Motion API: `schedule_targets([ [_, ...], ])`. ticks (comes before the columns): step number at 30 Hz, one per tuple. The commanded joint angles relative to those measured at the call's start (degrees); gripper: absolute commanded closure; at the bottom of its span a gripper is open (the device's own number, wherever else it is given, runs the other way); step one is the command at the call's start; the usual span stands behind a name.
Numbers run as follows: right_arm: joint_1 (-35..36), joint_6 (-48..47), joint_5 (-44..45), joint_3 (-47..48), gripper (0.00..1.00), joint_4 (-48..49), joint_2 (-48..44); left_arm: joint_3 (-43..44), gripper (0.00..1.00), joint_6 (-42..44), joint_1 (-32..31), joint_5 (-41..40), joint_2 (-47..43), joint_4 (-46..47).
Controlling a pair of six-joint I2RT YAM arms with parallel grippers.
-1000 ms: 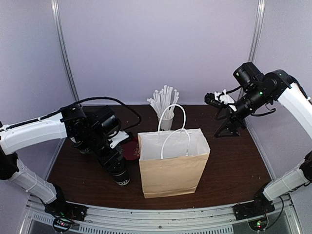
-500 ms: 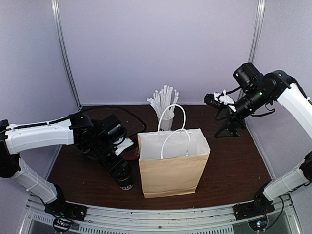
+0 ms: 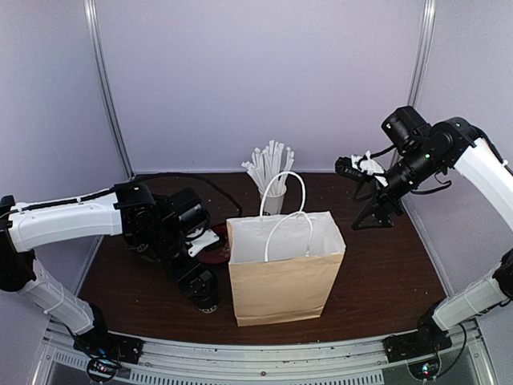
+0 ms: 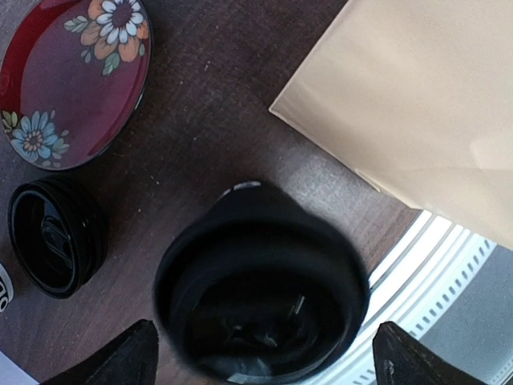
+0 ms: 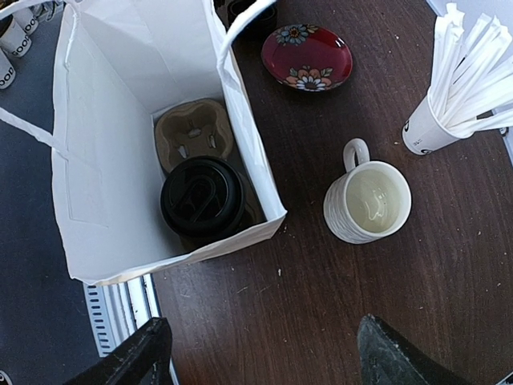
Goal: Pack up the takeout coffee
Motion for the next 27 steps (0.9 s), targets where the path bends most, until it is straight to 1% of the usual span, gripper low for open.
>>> schedule_targets([
  [1,-0.5,-0.1,-1.3,-1.1,0.17,0.6,-1.4,4.1,0.04,0.3,-0.2,1.4,1.0,-5.1],
  [4,-0.5,0.0,-1.5,-1.6,0.17,0.8,-1.8,5.8,0.09,0.4,-0.2,2.1,1.8,-6.3],
  [7,-0.4,0.1,-1.8,-2.1,0.17,0.8,-2.3,6.6,0.11,1.3,-0.2,1.6,2.2,-6.3],
  [10,-0.4,0.2,-1.8,-2.6,0.17,1.0,-2.9,6.1,0.11,3.1,-0.2,1.5,1.6,-5.1],
  [13,-0.5,0.2,-1.8,-3.0,0.17,0.9,-3.3,5.3,0.13,5.0,-0.2,3.0,1.3,-3.5],
  [22,-0.4,0.2,-1.9,-3.5,0.17,0.8,-3.9,6.2,0.12,8.4,-0.2,2.2,4.1,-3.7],
  [27,-0.4,0.3,-1.7,-3.7,0.16,0.9,-4.1,6.4,0.14,8.8,-0.2,3.5,5.6,-3.4],
])
